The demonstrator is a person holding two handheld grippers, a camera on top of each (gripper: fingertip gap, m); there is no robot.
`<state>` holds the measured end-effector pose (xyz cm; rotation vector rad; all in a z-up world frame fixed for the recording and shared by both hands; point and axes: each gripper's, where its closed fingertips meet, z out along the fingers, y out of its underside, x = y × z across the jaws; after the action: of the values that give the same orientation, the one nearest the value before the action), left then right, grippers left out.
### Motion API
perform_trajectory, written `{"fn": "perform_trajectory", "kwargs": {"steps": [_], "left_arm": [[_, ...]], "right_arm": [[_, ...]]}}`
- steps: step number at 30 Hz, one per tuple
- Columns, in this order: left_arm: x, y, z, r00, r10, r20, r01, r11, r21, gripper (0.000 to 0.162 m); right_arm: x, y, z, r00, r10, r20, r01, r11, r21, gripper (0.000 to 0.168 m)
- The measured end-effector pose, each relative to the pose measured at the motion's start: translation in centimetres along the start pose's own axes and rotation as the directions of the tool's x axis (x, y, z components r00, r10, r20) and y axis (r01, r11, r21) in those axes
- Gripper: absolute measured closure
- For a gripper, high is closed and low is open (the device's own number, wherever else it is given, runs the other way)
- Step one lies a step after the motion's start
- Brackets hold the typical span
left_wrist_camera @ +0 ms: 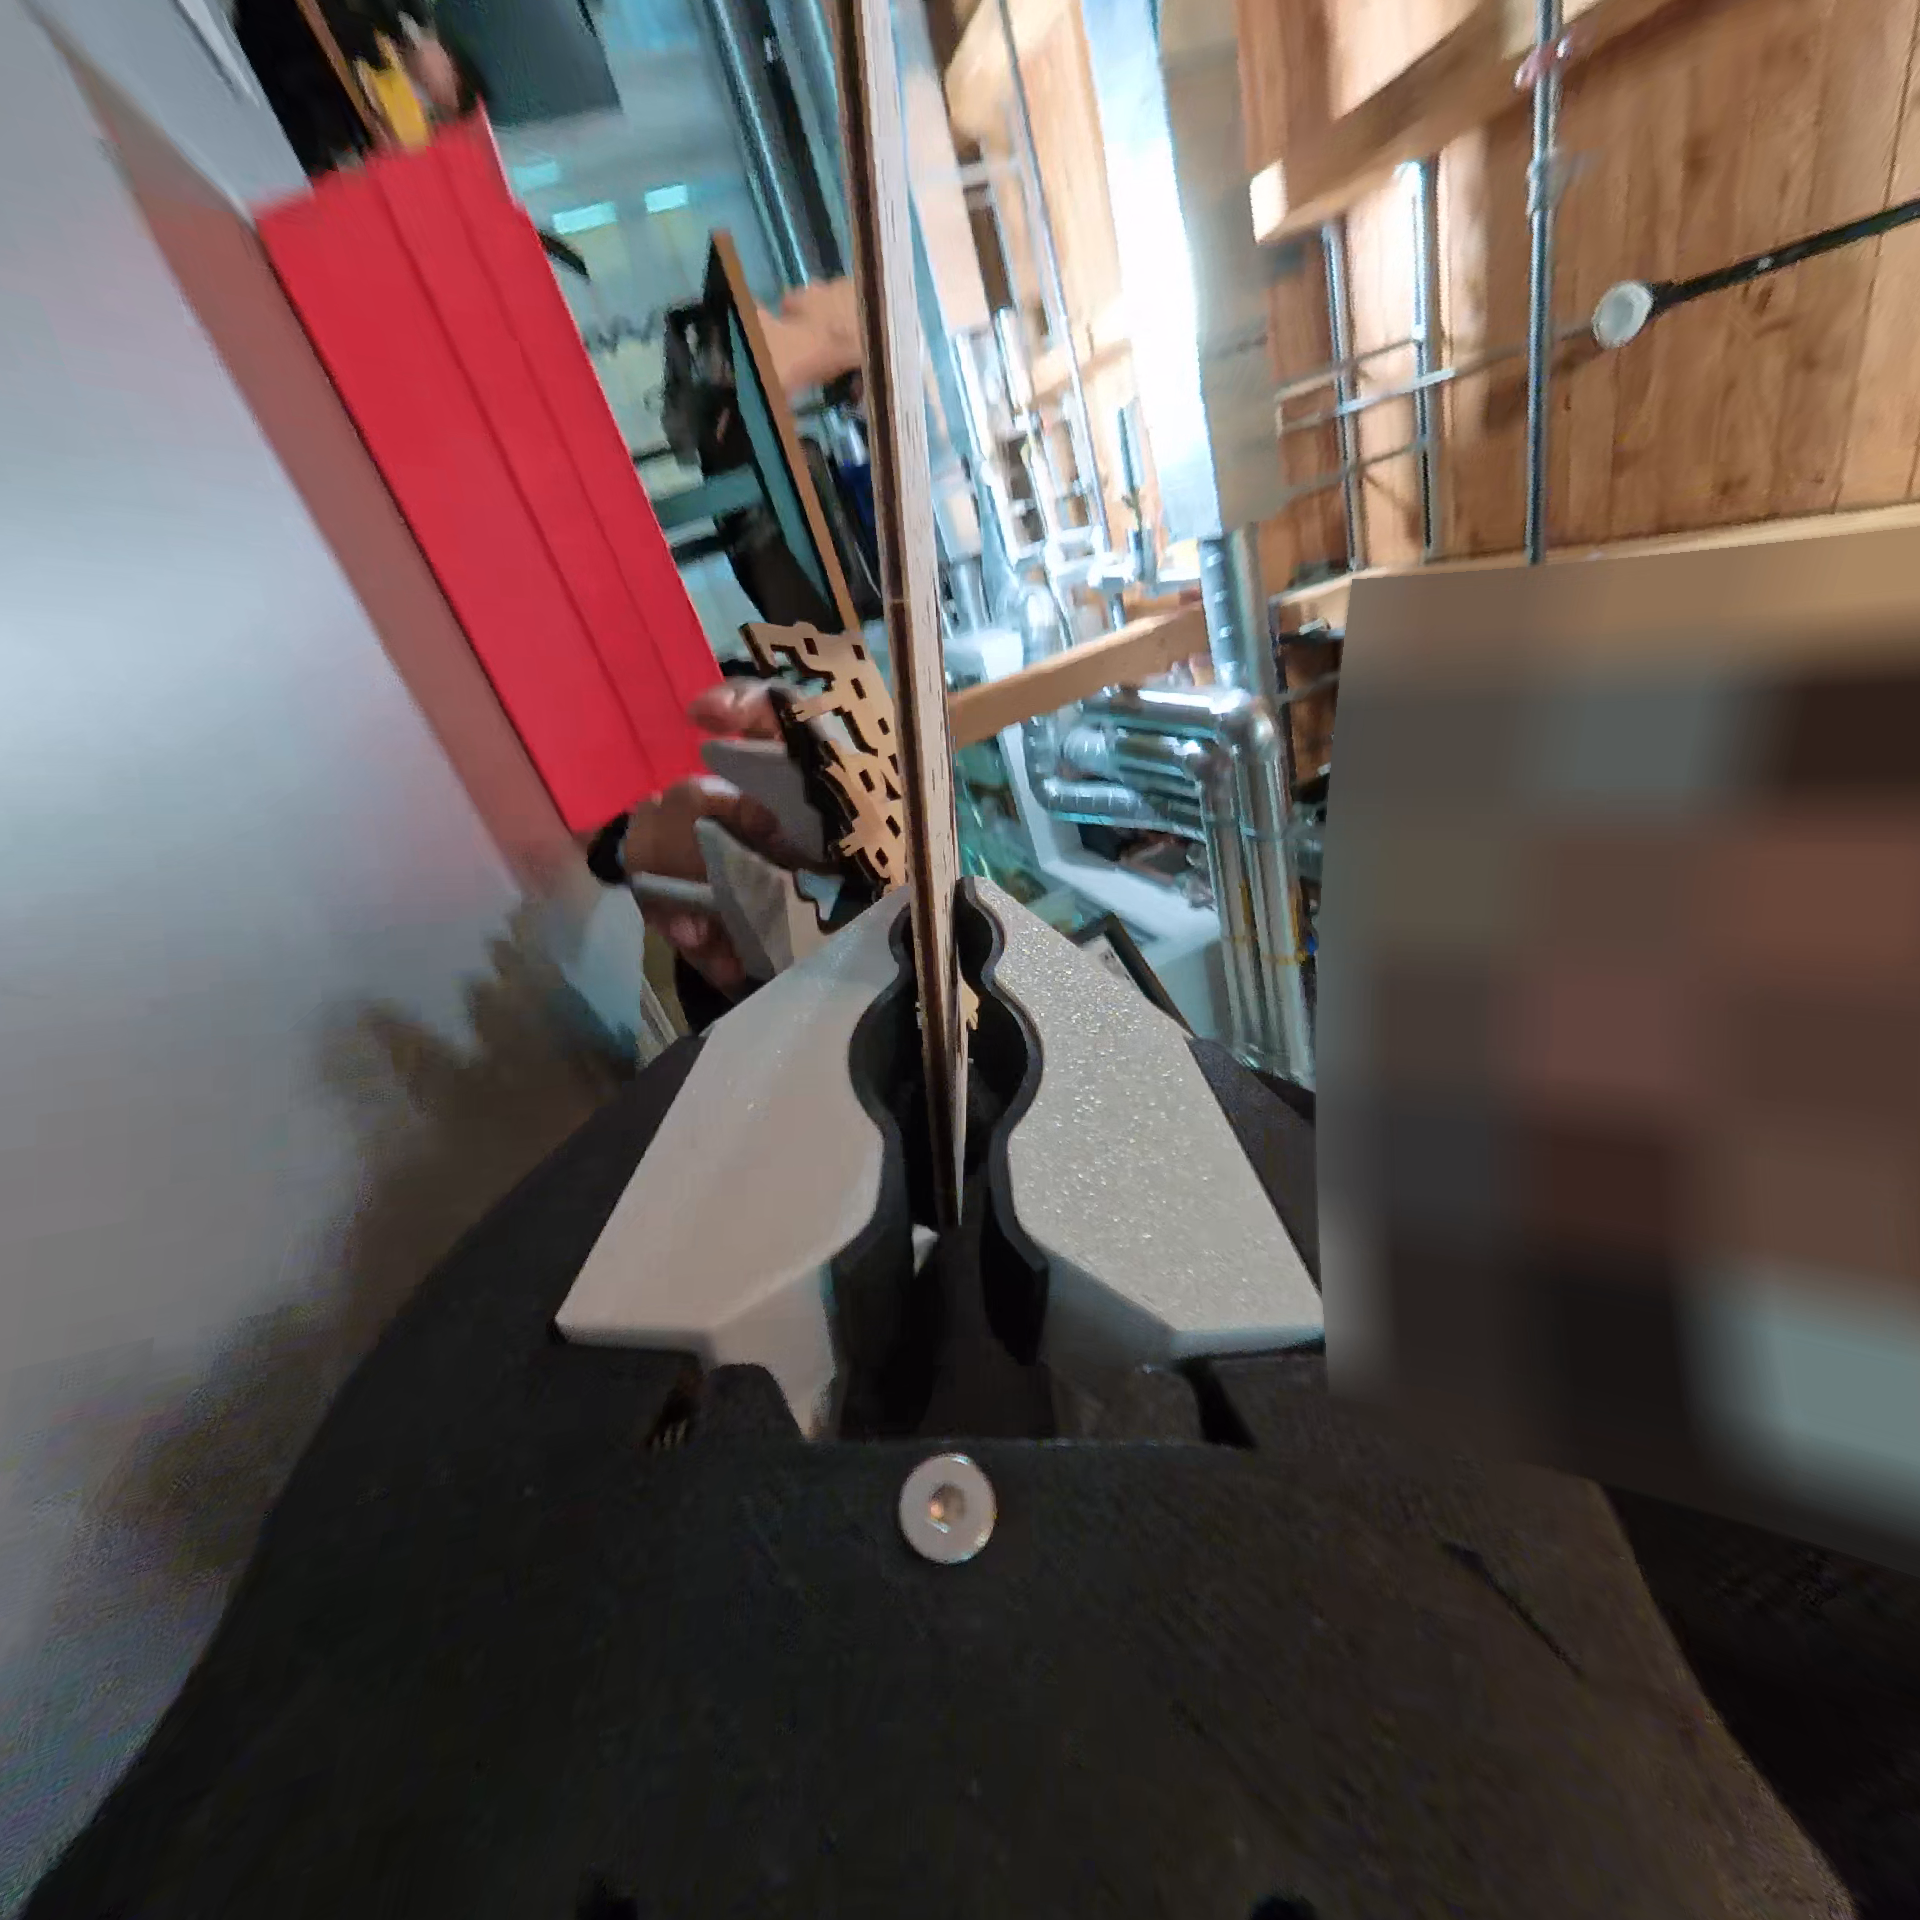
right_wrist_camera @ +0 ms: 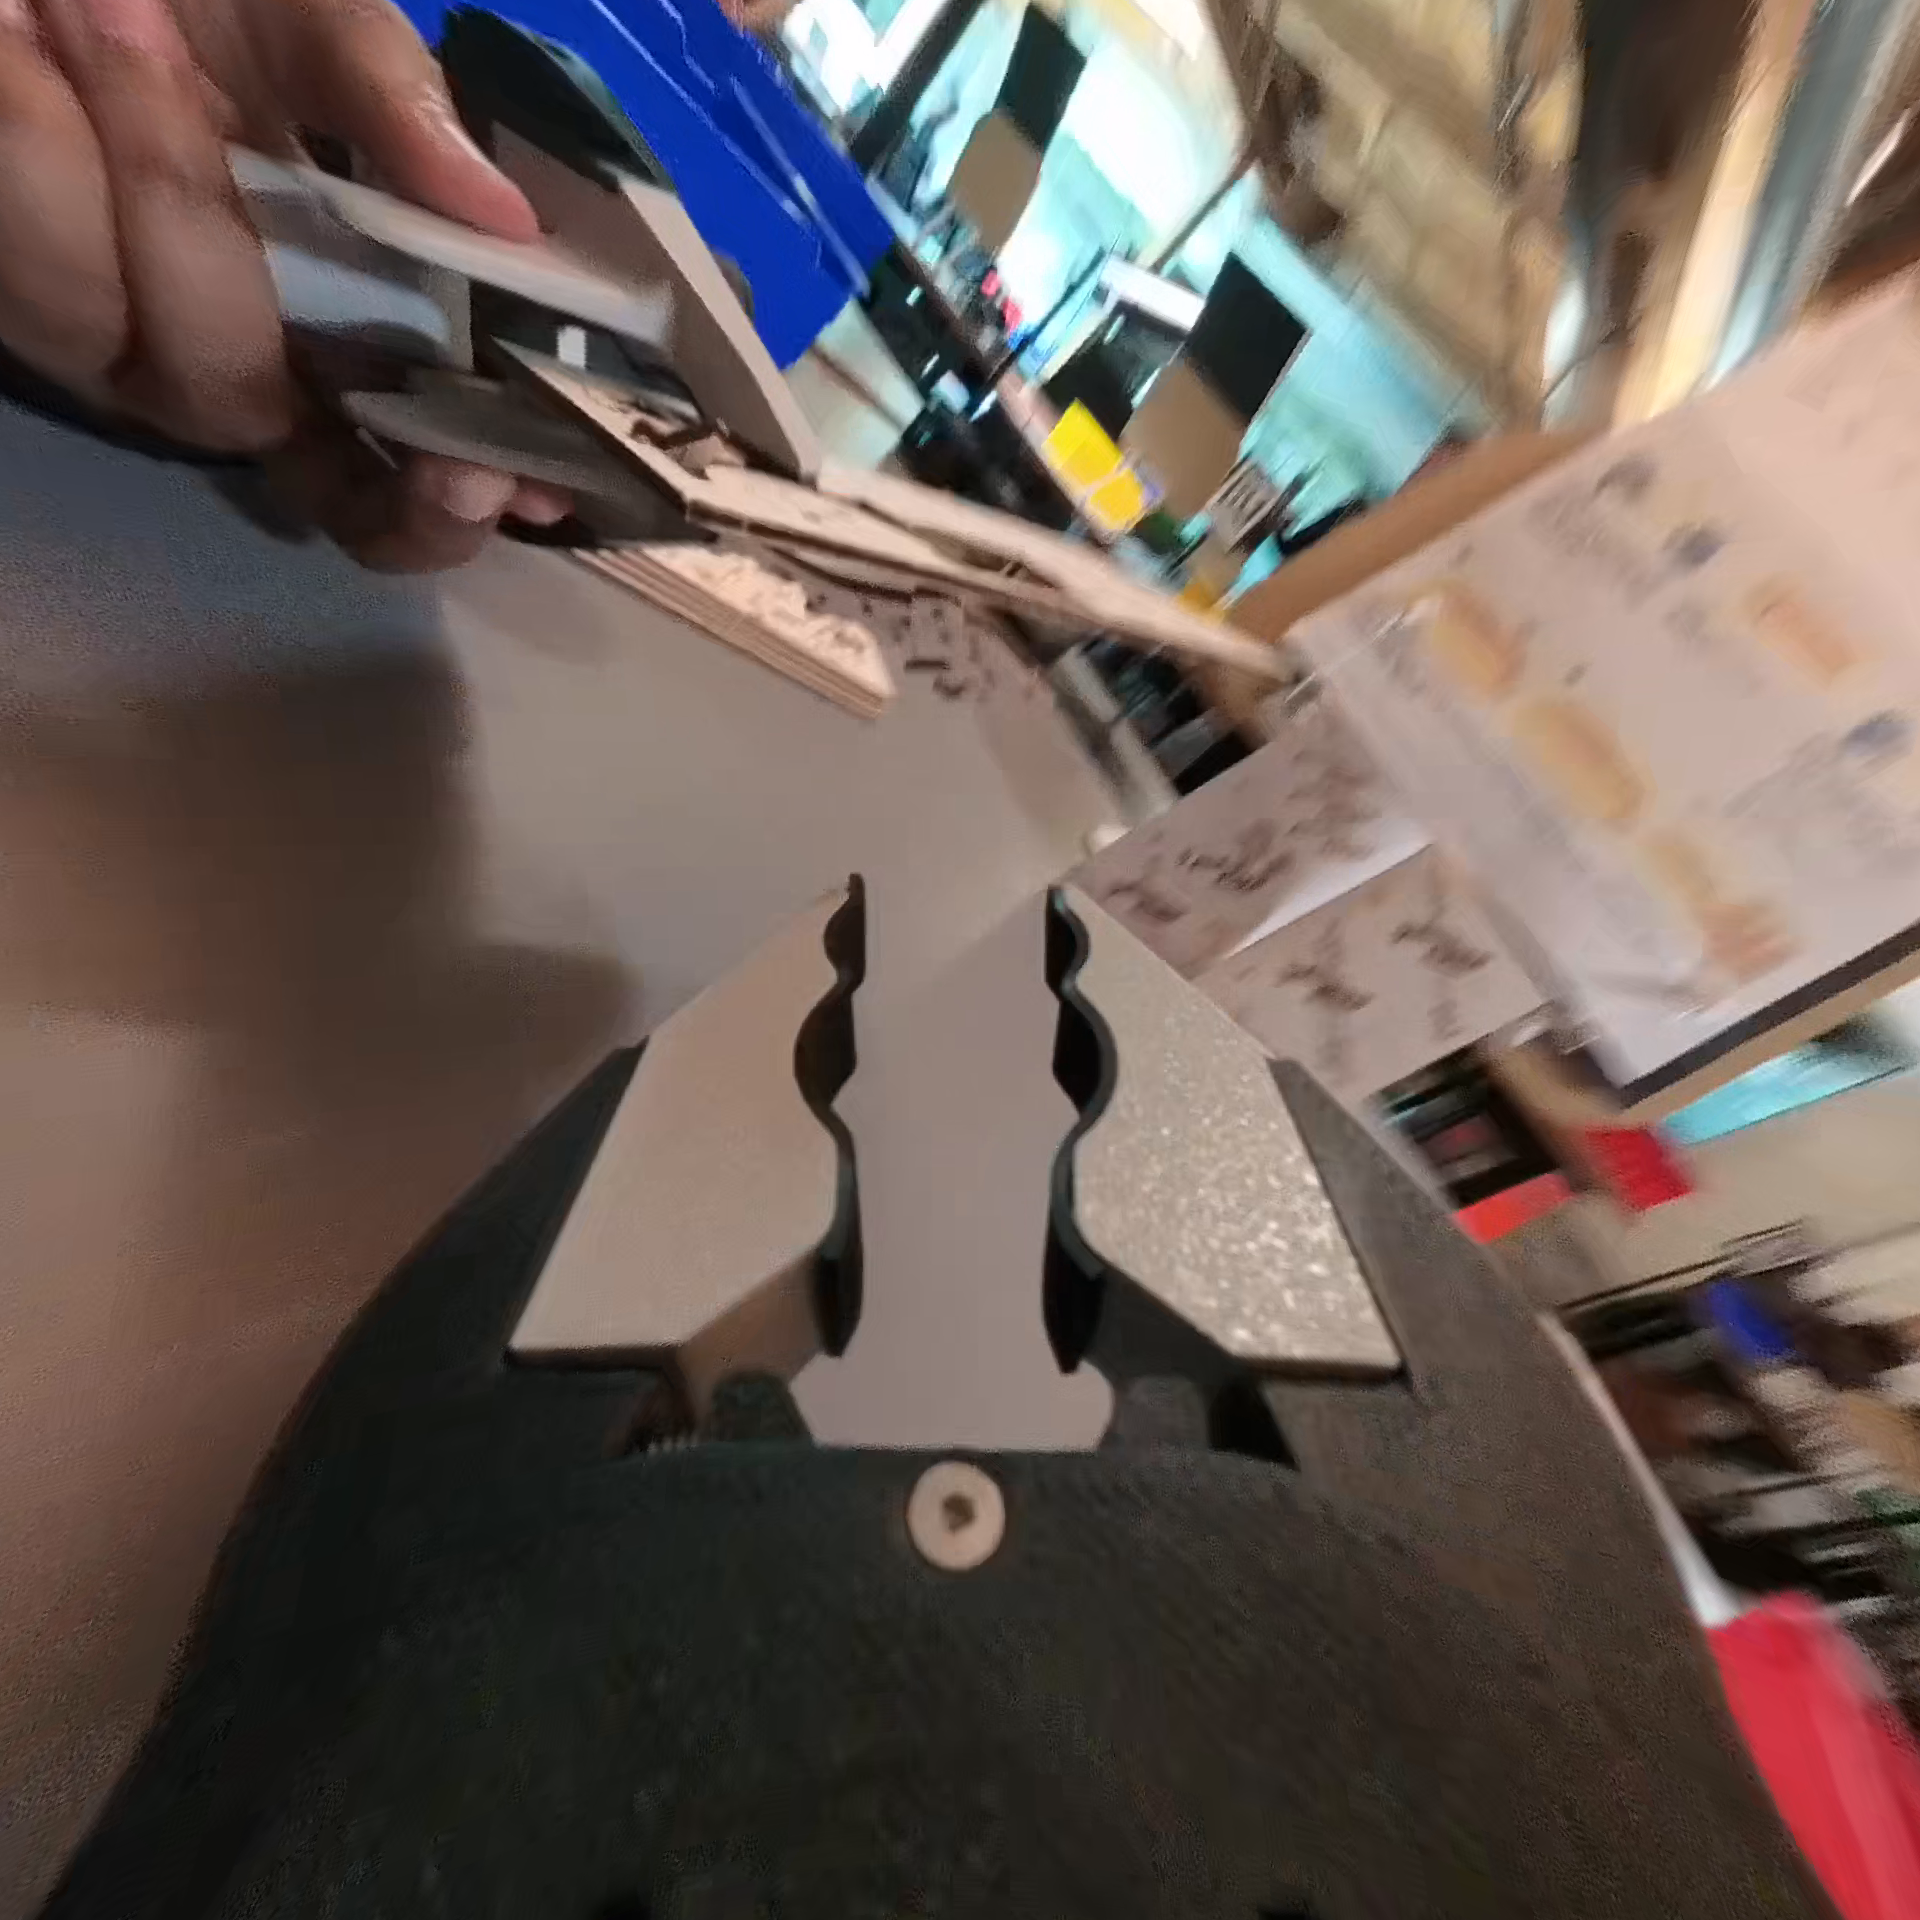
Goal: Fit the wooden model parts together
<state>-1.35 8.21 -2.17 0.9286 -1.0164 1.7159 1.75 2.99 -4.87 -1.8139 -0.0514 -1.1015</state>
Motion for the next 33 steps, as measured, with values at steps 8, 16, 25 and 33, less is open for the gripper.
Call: {"fn": "perform_trajectory", "kwargs": {"steps": [8, 16, 25, 33], "left_arm": [[0.4, -3.8, -2.1, 0.958, 0.234, 0.167, -0.266, 0.941, 0.210, 0.161], [-0.1, -1.4, 0.6, 0.938, 0.295, 0.184, -0.320, 0.940, 0.121, 0.162], [-0.1, -0.8, 1.2, 0.939, 0.299, 0.170, -0.319, 0.942, 0.102, 0.160], [0.0, -0.6, 1.1, 0.941, 0.298, 0.161, -0.314, 0.946, 0.084, 0.161]], "right_arm": [[-3.8, -3.2, 0.2, 0.625, 0.695, 0.355, -0.707, 0.697, -0.120, 0.124], [-3.3, -5.6, 0.9, 0.278, 0.873, 0.400, -0.930, 0.350, -0.116, 0.137], [-2.4, -5.8, 0.6, 0.152, 0.872, 0.464, -0.971, 0.219, -0.093, 0.157], [-2.0, -5.4, 0.6, 0.278, 0.866, 0.416, -0.947, 0.320, -0.033, 0.157]]}}
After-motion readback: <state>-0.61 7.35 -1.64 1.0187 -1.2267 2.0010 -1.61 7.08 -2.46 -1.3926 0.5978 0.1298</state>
